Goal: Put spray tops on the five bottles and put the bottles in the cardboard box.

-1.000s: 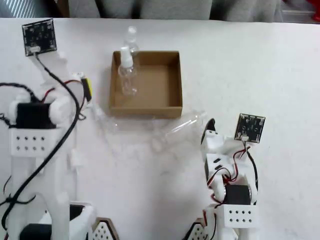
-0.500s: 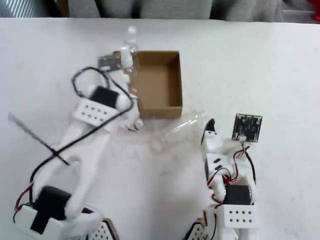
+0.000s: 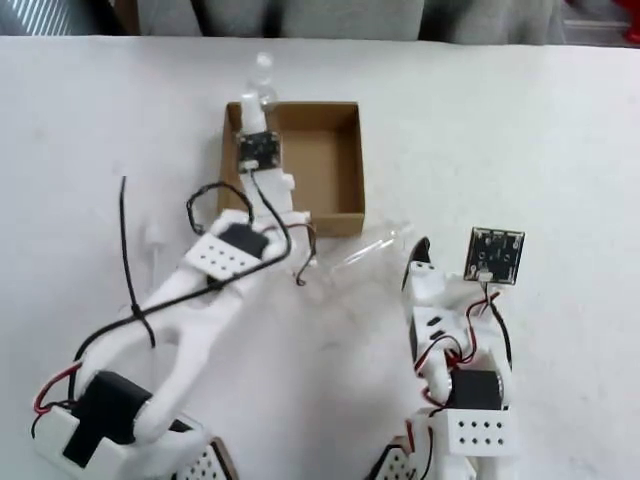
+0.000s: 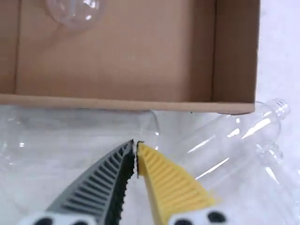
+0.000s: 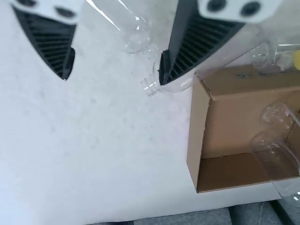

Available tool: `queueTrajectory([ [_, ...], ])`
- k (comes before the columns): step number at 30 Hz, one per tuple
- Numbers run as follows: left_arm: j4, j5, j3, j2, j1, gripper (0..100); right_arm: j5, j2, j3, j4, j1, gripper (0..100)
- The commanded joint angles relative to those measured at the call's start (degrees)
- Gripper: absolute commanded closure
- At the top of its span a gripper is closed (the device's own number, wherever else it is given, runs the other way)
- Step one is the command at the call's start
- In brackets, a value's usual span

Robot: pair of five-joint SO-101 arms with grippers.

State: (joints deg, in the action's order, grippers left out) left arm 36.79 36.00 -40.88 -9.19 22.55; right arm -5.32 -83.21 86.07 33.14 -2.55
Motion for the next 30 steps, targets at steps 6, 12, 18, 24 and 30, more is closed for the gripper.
queueTrajectory([
  [6, -13.1, 0.79, -4.75, -0.13, 2.42, 98, 0.79, -0.75, -0.62, -0.22, 0.66, 73.3],
  [12, -11.6, 0.79, -6.86, -0.57, 4.0, 98, 0.79, -0.75, -0.18, -0.22, 0.66, 73.3],
  [18, -4.4, 0.7, -6.51, -1.27, 5.05, 98, 0.88, -0.75, -0.18, -0.22, 0.66, 73.3],
  [24, 4.48, 0.26, -9.32, -12.44, 4.97, 98, 0.88, -0.75, -0.18, -0.22, 0.66, 73.3],
  [30, 6.33, 0.09, -17.93, -30.02, 3.56, 97, 0.88, -0.75, -0.09, -0.22, 0.4, 73.3],
])
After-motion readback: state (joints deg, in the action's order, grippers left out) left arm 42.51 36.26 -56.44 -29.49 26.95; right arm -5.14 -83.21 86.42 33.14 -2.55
